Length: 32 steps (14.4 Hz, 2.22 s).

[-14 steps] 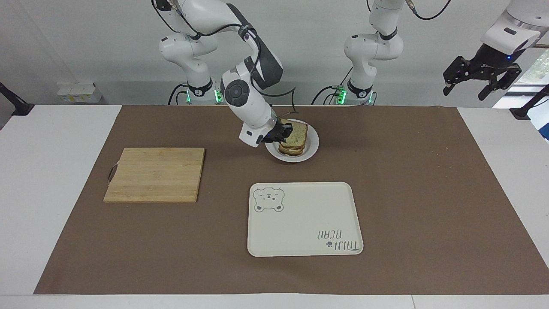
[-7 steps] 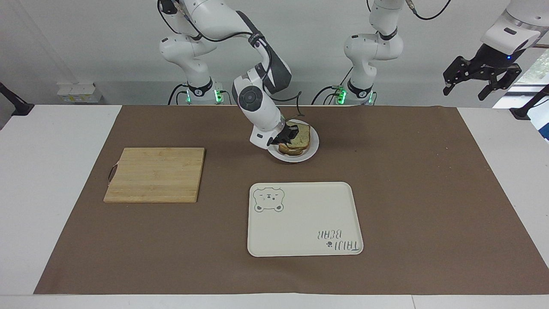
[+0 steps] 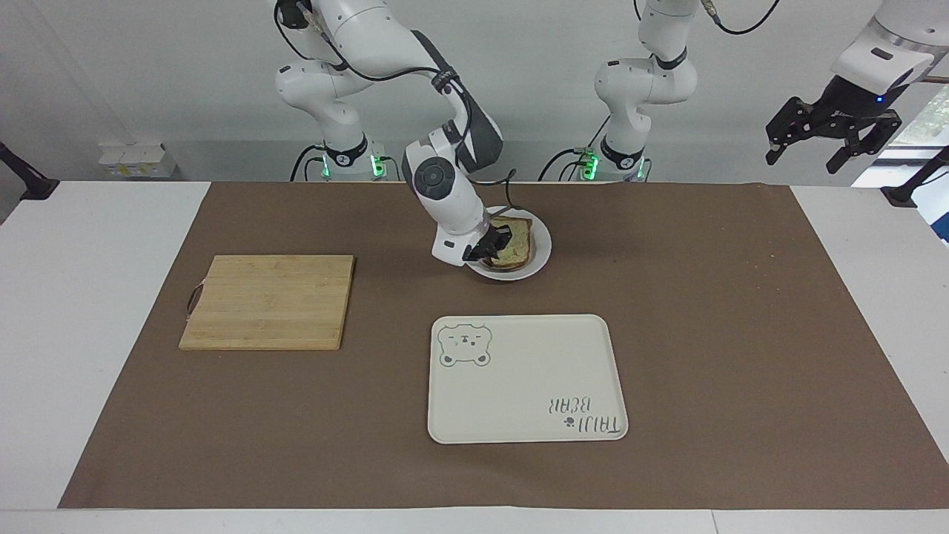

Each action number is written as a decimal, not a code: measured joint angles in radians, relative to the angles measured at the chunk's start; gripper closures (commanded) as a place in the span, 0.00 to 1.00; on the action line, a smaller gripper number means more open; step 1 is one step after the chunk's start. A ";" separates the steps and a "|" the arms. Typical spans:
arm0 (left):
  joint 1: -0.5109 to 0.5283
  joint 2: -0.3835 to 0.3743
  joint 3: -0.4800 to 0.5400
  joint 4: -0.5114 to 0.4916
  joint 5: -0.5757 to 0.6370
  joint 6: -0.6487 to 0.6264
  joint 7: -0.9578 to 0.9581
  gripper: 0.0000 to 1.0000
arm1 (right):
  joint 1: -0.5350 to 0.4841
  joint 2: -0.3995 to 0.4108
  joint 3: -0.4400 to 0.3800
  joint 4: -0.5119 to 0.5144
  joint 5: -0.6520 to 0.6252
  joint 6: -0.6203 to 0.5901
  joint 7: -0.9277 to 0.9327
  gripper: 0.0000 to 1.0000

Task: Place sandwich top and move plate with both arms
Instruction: 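Carry the bread slice with the right gripper onto the egg toast, then open the right gripper and withdraw it past the cutting board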

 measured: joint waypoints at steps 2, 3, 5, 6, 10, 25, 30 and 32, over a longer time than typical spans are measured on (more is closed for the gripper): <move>0.000 0.000 0.000 0.000 0.000 0.000 0.000 0.00 | 0.024 0.004 0.000 -0.002 0.000 0.016 0.000 0.01; 0.000 0.000 0.000 0.000 0.000 0.000 0.000 0.00 | 0.031 0.006 0.000 -0.002 0.000 0.016 0.001 0.00; 0.000 0.000 0.000 0.000 0.000 0.000 0.000 0.00 | 0.032 0.008 -0.002 -0.002 -0.002 0.016 0.001 0.00; 0.000 0.000 0.000 0.000 0.000 0.000 0.000 0.00 | 0.031 0.008 -0.006 -0.002 -0.011 0.016 0.001 0.00; 0.000 0.000 0.000 0.000 0.000 0.000 0.000 0.00 | 0.003 0.008 -0.014 0.005 -0.119 0.029 0.002 0.00; 0.000 0.000 0.000 0.000 0.000 0.000 0.000 0.00 | -0.284 -0.120 -0.032 0.084 -0.357 0.008 0.029 0.00; 0.000 0.000 0.000 0.000 0.000 0.000 0.000 0.00 | -0.334 -0.149 -0.035 0.178 -0.449 -0.149 0.129 0.00; 0.000 0.000 0.000 0.000 0.000 -0.008 -0.001 0.00 | -0.357 -0.169 -0.037 0.204 -0.451 -0.203 0.131 0.00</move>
